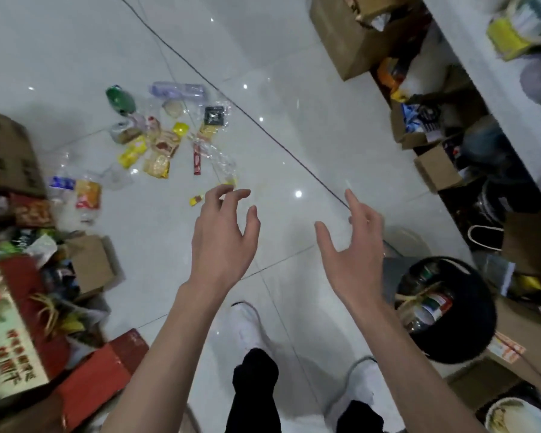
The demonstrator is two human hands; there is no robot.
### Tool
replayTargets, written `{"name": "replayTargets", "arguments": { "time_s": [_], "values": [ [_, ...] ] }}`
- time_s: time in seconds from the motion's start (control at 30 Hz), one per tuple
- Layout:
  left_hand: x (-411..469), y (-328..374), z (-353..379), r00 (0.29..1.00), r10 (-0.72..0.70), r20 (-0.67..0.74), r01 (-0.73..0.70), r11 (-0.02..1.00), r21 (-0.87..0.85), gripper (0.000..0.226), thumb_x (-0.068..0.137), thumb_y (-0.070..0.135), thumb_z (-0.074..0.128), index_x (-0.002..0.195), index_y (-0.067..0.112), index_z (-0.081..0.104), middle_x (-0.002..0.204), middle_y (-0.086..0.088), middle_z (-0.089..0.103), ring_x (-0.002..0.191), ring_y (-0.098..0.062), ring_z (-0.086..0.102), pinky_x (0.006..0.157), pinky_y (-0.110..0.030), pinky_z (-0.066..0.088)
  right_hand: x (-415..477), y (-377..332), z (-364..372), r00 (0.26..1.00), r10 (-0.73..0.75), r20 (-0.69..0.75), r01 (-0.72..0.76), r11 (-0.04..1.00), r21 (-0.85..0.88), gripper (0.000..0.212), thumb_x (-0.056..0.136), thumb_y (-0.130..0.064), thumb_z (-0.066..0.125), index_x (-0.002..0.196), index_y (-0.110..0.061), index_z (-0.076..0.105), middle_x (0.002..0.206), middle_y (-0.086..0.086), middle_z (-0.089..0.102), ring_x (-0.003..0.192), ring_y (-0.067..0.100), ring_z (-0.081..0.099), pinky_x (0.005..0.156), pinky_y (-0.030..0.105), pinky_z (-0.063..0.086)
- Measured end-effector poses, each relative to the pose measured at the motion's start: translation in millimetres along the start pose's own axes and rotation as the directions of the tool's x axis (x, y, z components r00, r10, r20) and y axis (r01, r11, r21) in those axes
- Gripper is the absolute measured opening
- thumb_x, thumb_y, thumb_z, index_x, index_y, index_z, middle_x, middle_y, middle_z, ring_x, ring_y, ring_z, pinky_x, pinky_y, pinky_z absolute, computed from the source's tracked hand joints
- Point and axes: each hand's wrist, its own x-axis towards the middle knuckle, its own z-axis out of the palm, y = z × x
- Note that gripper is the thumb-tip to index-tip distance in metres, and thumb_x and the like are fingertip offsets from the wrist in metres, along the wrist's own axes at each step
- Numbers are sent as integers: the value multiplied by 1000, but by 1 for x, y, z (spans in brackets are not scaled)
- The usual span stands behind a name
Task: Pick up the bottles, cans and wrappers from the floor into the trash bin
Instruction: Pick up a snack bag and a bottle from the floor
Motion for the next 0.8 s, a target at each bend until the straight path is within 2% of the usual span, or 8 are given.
{"name": "replayTargets", "arguments": {
  "time_s": [0.23,0.33,0.47,0.63,0.8],
  "values": [
    [37,-93,-82,987,-125,-105,127,992,19,33,99,34,53,130,24,58,140,2,45,117,-19,56,95,-44,50,19,-75,100,988,-120,99,121,993,2,70,96,-38,70,157,-32,37,144,1,40,130,20,48,97,26,41],
    [53,-124,-100,976,-182,-122,186,982,20,34,100,34,53,132,24,56,141,2,44,120,-20,55,99,-43,48,34,-94,134,979,-138,150,140,990,-5,70,95,-40,70,156,-35,37,144,1,39,131,20,48,102,31,44],
    [89,-158,-108,962,-238,-137,242,970,13,35,100,33,53,133,23,56,140,2,45,122,-21,54,100,-47,48,68,-112,174,969,-165,185,172,985,-21,71,94,-41,70,157,-36,36,145,0,39,132,21,47,105,30,41],
    [159,-192,-106,954,-251,-164,257,966,14,37,99,31,55,135,20,54,139,0,46,123,-22,53,100,-48,47,129,-129,228,953,-186,240,195,981,-14,71,95,-43,69,157,-36,35,145,0,38,132,21,46,109,36,44],
    [231,-232,-90,953,-235,-190,248,968,45,39,99,32,55,135,17,53,137,-4,48,119,-25,55,98,-47,48,188,-132,290,931,-231,282,252,967,-41,69,96,-40,69,157,-30,38,147,4,40,135,19,42,109,33,41]
  ]
}}
